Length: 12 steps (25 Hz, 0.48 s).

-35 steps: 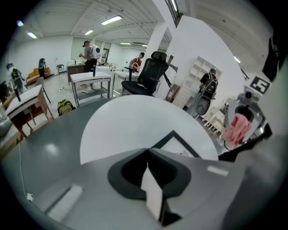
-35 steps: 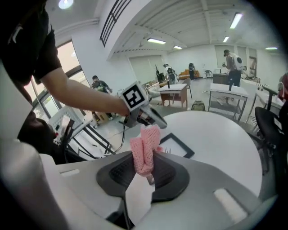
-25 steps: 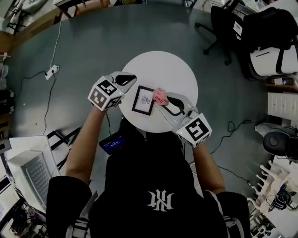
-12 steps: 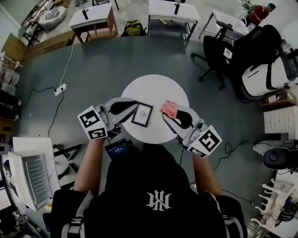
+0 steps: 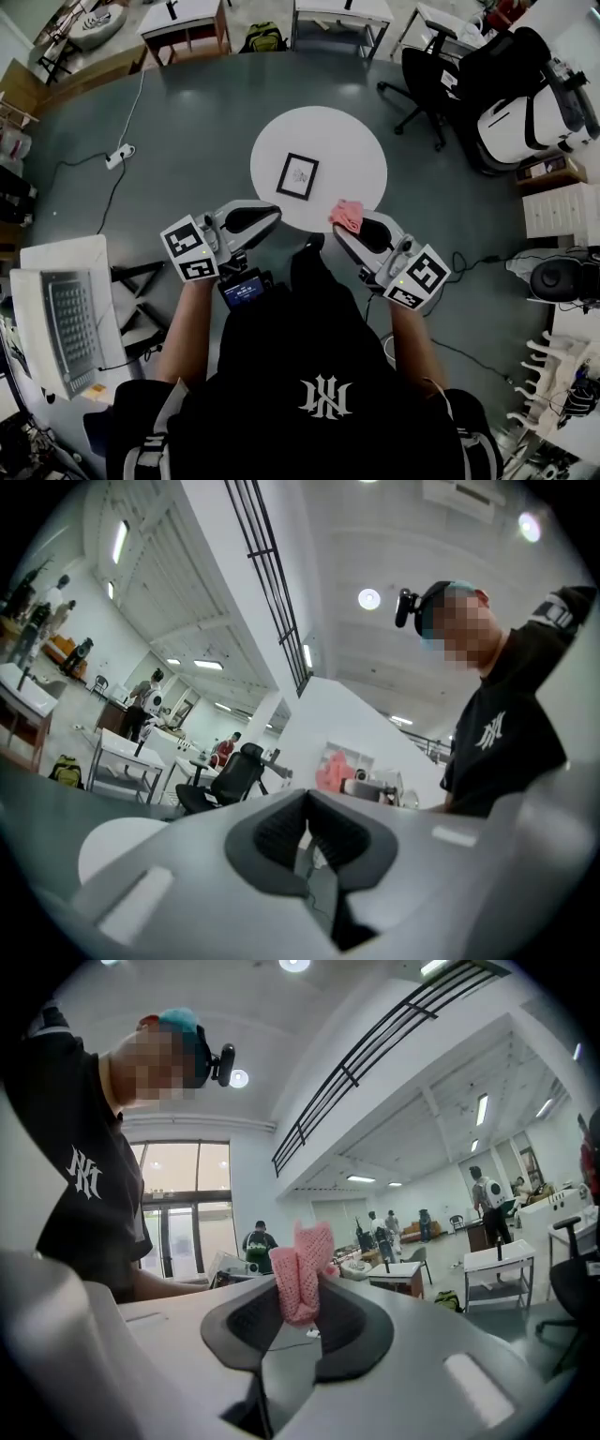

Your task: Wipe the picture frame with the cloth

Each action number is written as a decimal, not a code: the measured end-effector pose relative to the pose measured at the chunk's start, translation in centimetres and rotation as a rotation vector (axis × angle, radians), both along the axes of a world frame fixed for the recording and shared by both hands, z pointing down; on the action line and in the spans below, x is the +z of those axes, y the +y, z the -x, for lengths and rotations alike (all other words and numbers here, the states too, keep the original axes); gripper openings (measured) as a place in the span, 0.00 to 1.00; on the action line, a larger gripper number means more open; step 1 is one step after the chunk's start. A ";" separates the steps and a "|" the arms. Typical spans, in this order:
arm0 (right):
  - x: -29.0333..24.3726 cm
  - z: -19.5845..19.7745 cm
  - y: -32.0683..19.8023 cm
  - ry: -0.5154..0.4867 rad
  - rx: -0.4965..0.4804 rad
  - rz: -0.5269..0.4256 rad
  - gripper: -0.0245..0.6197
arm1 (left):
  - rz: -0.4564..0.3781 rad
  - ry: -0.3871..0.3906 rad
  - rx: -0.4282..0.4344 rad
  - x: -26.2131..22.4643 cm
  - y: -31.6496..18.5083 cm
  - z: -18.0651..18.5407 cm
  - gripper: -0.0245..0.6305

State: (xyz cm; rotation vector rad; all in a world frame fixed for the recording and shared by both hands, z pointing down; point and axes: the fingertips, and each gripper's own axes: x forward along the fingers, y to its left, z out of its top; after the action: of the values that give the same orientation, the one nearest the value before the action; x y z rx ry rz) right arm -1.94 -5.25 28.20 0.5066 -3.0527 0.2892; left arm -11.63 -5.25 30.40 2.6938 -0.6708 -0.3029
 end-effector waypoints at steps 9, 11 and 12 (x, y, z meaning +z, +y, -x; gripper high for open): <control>2.4 1.6 11.6 0.024 -0.018 0.029 0.16 | 0.020 -0.040 0.028 2.7 12.3 0.8 0.04; 2.6 1.5 13.1 0.027 -0.037 0.028 0.16 | 0.006 -0.044 0.021 2.5 13.9 0.4 0.04; 2.8 1.4 13.9 0.030 -0.046 0.027 0.16 | 0.001 -0.052 0.017 2.5 14.7 0.1 0.04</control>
State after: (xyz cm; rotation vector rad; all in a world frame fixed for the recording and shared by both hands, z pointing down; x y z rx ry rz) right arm -3.32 8.66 30.97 0.4341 -3.0219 0.3177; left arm -11.74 9.44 32.92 2.7136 -0.6624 -0.2295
